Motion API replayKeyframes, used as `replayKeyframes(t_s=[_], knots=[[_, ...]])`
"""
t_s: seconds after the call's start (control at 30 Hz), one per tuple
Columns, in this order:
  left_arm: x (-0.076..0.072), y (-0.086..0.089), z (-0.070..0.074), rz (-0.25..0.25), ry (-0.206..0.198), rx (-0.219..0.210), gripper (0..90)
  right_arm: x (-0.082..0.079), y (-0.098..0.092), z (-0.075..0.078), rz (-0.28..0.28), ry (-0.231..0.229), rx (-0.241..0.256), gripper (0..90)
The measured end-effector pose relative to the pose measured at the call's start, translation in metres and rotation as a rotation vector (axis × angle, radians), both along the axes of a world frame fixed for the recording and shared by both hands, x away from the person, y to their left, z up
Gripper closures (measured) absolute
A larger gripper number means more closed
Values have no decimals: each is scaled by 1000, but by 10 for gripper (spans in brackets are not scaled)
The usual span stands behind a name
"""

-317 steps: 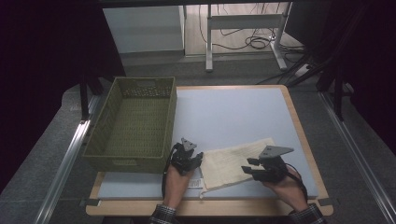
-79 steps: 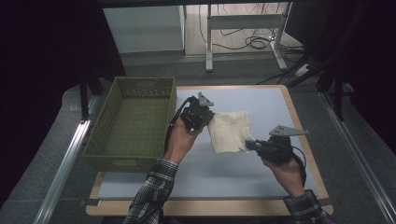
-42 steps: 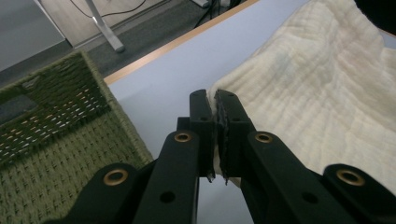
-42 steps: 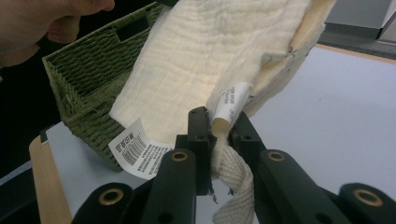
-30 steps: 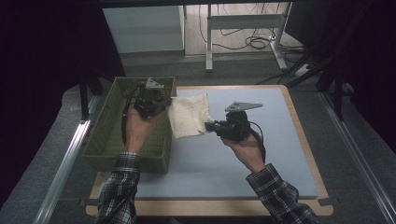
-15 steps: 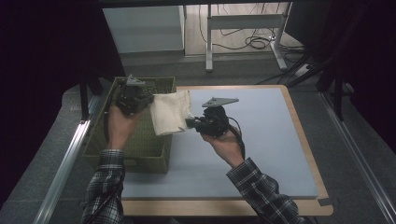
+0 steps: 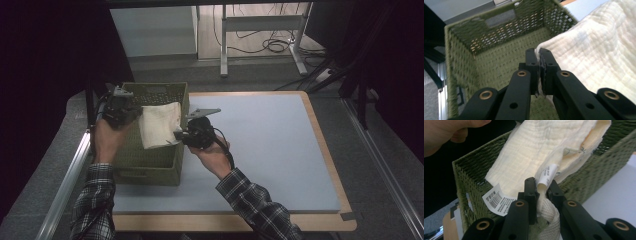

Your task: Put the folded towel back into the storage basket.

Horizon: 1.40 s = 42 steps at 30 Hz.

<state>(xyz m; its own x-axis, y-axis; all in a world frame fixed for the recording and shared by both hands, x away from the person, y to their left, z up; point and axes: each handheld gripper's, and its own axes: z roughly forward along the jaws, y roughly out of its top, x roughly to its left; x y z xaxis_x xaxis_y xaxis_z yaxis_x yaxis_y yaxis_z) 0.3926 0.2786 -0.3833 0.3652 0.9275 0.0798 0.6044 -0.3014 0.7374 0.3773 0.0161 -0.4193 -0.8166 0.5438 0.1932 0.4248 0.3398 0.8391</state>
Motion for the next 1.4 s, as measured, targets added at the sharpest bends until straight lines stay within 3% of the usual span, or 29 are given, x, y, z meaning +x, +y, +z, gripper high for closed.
replayKeyframes(t_s=[0.3, 0.5, 0.93, 1.27, 1.4], knots=[[6, 14, -14, 21, 26, 9, 863, 3, 29, -13, 0, 3, -49, 813], [16, 23, -25, 27, 51, 14, 863, 9, 49, -18, -4, 4, -114, 812], [43, 34, -43, 21, 121, 78, 863, 19, 89, -19, -15, 10, -258, 808], [60, 34, -56, 10, 169, 137, 862, 29, 107, -21, -22, 27, -331, 798], [65, 33, -59, 12, 182, 154, 862, 33, 110, -19, -23, 44, -338, 788]])
